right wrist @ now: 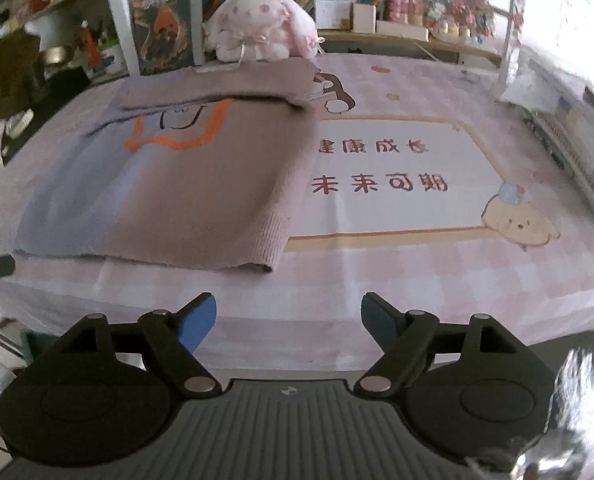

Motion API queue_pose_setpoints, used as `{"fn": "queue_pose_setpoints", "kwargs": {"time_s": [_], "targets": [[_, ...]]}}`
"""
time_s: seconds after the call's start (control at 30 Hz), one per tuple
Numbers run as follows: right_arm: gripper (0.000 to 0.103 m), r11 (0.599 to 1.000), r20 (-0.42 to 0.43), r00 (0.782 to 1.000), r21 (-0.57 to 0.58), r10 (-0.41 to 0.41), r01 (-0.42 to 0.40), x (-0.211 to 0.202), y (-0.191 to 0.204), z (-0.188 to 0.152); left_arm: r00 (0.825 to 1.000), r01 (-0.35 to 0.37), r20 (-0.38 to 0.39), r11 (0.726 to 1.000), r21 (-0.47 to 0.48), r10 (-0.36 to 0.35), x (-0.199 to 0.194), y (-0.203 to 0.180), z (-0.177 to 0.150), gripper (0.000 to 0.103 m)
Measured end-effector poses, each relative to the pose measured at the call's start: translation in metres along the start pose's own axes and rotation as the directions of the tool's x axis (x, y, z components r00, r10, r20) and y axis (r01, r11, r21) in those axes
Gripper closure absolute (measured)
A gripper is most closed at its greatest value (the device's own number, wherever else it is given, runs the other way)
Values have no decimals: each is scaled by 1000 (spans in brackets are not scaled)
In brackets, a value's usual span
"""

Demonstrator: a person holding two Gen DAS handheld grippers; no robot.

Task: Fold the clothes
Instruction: 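Move the open right gripper to the tan side edge near the hem, then grasp the tan side edge with the right gripper and fold it inward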

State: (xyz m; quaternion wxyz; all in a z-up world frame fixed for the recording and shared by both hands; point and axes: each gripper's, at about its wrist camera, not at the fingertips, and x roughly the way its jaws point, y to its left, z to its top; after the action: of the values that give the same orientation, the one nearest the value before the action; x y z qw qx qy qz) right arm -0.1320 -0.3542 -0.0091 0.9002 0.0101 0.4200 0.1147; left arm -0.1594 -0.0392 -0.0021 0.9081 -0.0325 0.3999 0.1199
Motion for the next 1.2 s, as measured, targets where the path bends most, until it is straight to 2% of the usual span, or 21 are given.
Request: {"fn": "queue_pose_setpoints", "kwargs": {"time_s": [0.07, 0.1, 0.2, 0.27, 0.47, 0.73, 0.77, 0.8, 0.93, 1.0, 1.03, 1.1, 1.2], "targets": [[31, 998, 0, 1000, 55, -4, 4, 3, -6, 4, 1000, -3, -2, 999, -49, 3, 7, 14, 7, 21], [37, 996, 1, 1000, 86, -16, 16, 4, -9, 6, 1000, 0, -3, 997, -74, 0, 11, 21, 10, 21], [48, 985, -12, 1000, 173, -13, 15, 12, -20, 15, 1000, 13, -25, 990, -139, -16, 24, 41, 19, 36], [49, 976, -23, 1000, 219, -2, 7, 18, -25, 21, 999, 13, -40, 987, -159, -20, 31, 50, 22, 44], [50, 956, -35, 999, 293, 6, 4, 31, -30, 33, 996, 36, -74, 980, -195, -51, 49, 65, 28, 44], [51, 951, -46, 999, 309, 4, 10, 44, -24, 43, 990, 90, -92, 973, -211, -111, 68, 67, 35, 44], [52, 949, -50, 999, 315, 5, 11, 46, -24, 44, 989, 93, -97, 973, -210, -115, 71, 67, 36, 47], [54, 947, -55, 998, 321, 7, 11, 48, -23, 45, 987, 96, -103, 973, -210, -119, 74, 67, 37, 56], [61, 943, -73, 997, 334, 15, 10, 56, -19, 48, 988, 95, -100, 979, -179, -115, 78, 63, 40, 67], [67, 944, -75, 997, 331, 24, 2, 58, -16, 48, 987, 105, -102, 979, -174, -124, 80, 61, 42, 89], [69, 946, -74, 997, 323, 26, -1, 60, -14, 49, 986, 113, -106, 978, -174, -133, 81, 61, 43, 92], [91, 952, -80, 996, 307, 38, -12, 64, -9, 51, 984, 131, -96, 975, -180, -150, 79, 59, 47, 97], [92, 947, -59, 996, 318, 59, -38, 62, -5, 57, 974, 210, -40, 960, -185, -221, 68, 54, 55, 96]]}}
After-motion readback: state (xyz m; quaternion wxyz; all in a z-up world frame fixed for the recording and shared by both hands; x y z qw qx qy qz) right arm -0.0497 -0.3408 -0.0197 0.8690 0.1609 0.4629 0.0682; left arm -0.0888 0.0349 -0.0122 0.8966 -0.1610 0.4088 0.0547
